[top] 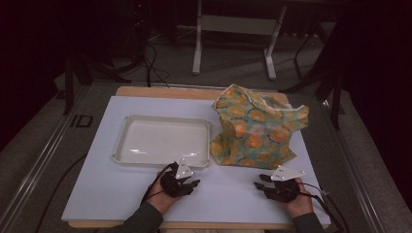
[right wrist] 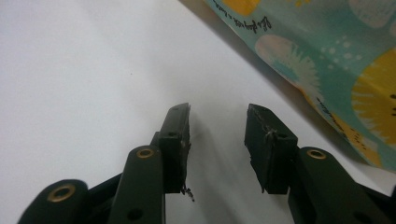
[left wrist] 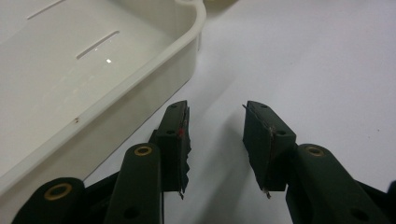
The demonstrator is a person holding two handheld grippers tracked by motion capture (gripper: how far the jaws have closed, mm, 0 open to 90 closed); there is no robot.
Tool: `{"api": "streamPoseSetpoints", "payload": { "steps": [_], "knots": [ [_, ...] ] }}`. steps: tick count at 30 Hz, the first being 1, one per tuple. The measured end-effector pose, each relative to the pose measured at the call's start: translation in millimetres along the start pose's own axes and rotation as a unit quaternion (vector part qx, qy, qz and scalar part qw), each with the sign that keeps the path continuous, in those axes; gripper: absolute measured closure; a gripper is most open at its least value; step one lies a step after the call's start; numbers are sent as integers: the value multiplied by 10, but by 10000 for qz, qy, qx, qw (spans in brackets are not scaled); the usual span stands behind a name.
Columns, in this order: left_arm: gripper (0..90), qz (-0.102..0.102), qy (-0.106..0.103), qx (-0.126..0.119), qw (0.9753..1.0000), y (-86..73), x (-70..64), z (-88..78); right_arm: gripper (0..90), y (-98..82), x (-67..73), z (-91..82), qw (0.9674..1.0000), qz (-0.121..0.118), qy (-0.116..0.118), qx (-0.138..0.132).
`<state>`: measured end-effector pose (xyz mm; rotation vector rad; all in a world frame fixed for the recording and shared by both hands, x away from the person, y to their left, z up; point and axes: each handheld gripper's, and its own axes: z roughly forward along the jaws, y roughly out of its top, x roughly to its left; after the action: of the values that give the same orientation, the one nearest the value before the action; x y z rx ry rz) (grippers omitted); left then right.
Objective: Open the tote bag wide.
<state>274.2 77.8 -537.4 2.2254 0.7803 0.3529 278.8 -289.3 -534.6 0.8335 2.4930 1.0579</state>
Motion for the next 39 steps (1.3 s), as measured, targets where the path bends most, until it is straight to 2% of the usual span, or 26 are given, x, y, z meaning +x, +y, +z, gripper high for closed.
{"api": "streamPoseSetpoints", "payload": {
  "steps": [13,18,20,25,27,30,33,39],
  "knots": [
    [596,-12,16,26,10000,10,0,2,589,7,13,8,9999,132,-14,33],
    [616,26,27,25,10000,15,-13,-7,621,0,-7,-21,9997,112,-183,76],
    [620,79,18,-1,10000,18,-29,-13,657,-21,-34,-56,9994,157,-275,103],
    [626,170,-131,-116,9997,56,-71,-60,665,-47,-101,-159,9985,350,-410,34],
    [614,158,-140,-138,9997,61,-79,-67,664,-47,-111,-199,9979,348,-546,68],
    [614,136,-196,-195,9995,76,-95,-98,662,-52,-121,-231,9973,417,-595,58],
    [610,103,-306,-256,9992,111,-98,-138,646,-67,-194,-326,9953,629,-724,-117],
    [590,139,-365,-281,9988,164,-104,-175,586,-56,-245,-425,9922,815,-879,-335]
  ]
}}
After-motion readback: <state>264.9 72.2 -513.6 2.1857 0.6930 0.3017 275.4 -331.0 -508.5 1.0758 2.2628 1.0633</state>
